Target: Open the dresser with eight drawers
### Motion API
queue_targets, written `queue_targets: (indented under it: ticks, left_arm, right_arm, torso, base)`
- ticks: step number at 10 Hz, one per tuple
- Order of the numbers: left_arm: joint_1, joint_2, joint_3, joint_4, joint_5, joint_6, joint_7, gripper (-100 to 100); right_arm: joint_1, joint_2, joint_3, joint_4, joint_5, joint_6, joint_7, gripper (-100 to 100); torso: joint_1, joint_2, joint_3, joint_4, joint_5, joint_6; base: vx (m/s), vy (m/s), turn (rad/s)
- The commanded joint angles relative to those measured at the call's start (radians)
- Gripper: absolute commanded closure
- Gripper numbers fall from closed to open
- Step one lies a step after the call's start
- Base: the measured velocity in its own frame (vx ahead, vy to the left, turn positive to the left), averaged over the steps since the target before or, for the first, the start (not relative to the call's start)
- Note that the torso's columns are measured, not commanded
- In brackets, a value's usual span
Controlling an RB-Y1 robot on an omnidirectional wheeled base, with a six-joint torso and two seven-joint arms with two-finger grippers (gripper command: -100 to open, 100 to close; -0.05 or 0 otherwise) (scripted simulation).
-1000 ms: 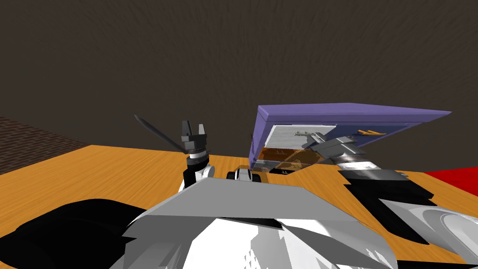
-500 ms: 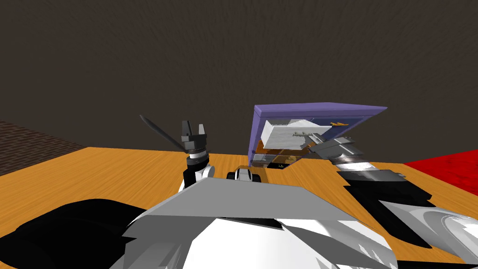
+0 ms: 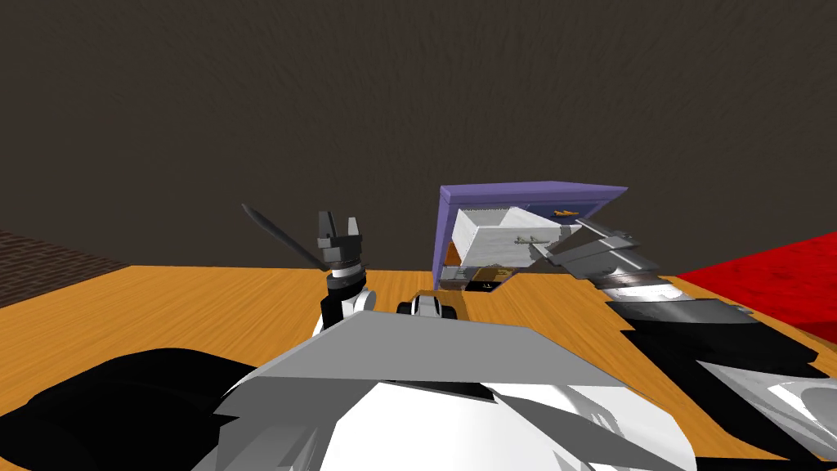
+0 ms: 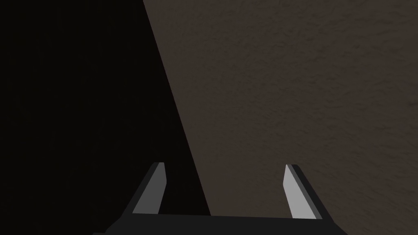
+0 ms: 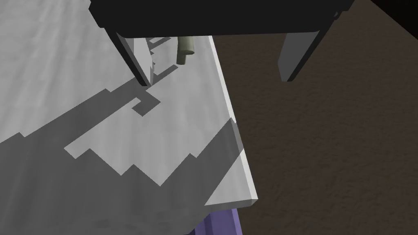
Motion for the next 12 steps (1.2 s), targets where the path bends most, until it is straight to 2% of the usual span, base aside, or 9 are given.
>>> queue_targets:
  ticks: [1, 5, 6, 7, 12]
  left_arm:
    - [0.000, 0.000, 0.000, 0.000, 0.000, 0.000, 0.000, 0]
    - [0.000, 0.000, 0.000, 0.000, 0.000, 0.000, 0.000, 0]
    - [0.000, 0.000, 0.000, 0.000, 0.000, 0.000, 0.000, 0]
    - [0.000, 0.000, 0.000, 0.000, 0.000, 0.000, 0.000, 0]
    - [0.000, 0.000, 0.000, 0.000, 0.000, 0.000, 0.000, 0]
  right_arm:
    - [0.026, -0.032, -0.052, -0.027, -0.028, 0.008, -0.044, -100]
    - [0.068, -0.086, -0.124, -0.066, -0.066, 0.022, -0.110, -100]
    - [0.064, -0.075, -0.109, -0.055, -0.060, 0.009, -0.096, -100]
    - [0.066, -0.076, -0.110, -0.055, -0.061, 0.008, -0.099, 0]
    - [0.071, -0.076, -0.106, -0.050, -0.059, 0.005, -0.098, 0]
  torso:
    - [0.000, 0.004, 0.003, 0.001, 0.000, 0.001]
    - [-0.001, 0.013, 0.008, 0.005, 0.000, 0.002]
    - [0.001, 0.015, 0.008, 0.007, 0.003, 0.003]
    - [0.001, 0.015, 0.009, 0.006, 0.002, 0.002]
    - [0.000, 0.011, 0.007, 0.003, 0.000, 0.002]
  base:
    - [0.062, 0.008, -0.048]
    - [0.038, 0.009, -0.053]
    - [0.016, 0.006, -0.013]
    - [0.005, 0.000, 0.003]
    - [0.000, 0.000, 0.000]
